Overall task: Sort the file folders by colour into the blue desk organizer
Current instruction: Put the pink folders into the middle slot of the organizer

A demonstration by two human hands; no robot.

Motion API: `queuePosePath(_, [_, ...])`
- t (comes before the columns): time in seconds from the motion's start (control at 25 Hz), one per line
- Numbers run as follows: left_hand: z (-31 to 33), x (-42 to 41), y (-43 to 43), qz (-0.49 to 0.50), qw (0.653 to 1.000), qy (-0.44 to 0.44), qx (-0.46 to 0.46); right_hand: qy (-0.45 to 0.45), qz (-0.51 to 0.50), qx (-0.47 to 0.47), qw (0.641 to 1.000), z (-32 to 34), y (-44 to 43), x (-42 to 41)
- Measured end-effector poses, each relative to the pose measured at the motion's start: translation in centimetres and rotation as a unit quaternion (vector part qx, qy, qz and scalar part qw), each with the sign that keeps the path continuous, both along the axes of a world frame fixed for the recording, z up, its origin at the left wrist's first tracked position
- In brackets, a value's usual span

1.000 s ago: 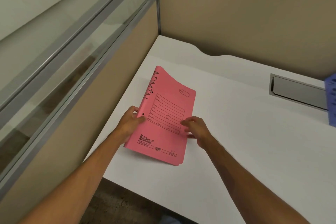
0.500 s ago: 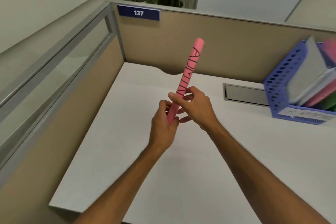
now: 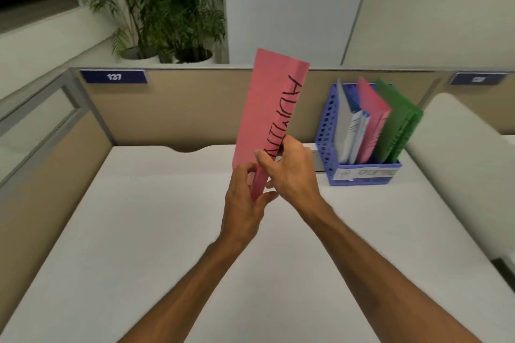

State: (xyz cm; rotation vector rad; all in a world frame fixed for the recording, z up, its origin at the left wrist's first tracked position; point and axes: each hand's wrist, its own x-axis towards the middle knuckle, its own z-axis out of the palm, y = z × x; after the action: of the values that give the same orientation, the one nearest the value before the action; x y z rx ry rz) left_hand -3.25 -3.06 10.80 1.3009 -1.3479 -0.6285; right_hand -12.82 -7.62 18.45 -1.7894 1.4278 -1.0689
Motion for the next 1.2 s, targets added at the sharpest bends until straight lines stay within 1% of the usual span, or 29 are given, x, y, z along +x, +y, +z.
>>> queuePosePath(0.2, [2.0, -9.3, -3.4, 0.008, 0.999, -0.035, -0.018, 0.001, -0.023, -0.085, 0.996, 2.6, -1.6, -10.3])
queuePosePath(0.32, [3.0, -14.4, -5.4, 0.004, 0.997, -0.072, -0.022, 0.010, -0.036, -0.123, 0.992, 4.3, -3.2, -16.0])
queuePosePath(0.52, [5.1, -20.1, -7.8, -0.010, 0.991, -0.127, -0.028, 0.005, -0.067, -0.186, 0.980, 6.3, -5.8, -23.1])
queuePosePath(0.68, [6.6, -22.6, -10.4, -0.034, 0.984, -0.172, -0.042, 0.016, -0.100, -0.227, 0.969, 7.3, -7.6, -27.0])
queuePosePath(0.96, [8.5, -24.2, -15.7, -0.093, 0.969, -0.227, -0.001, 0.015, -0.155, -0.274, 0.949, 8.6, -10.5, -30.6])
queuePosePath(1.04, [8.7, -24.6, -16.9, -0.096, 0.966, -0.238, 0.007, 0.022, -0.163, -0.278, 0.946, 8.6, -11.5, -31.2])
queuePosePath(1.2, [8.4, -25.3, -19.5, -0.096, 0.949, -0.298, 0.028, 0.023, -0.170, -0.282, 0.944, 8.0, -13.9, -32.3])
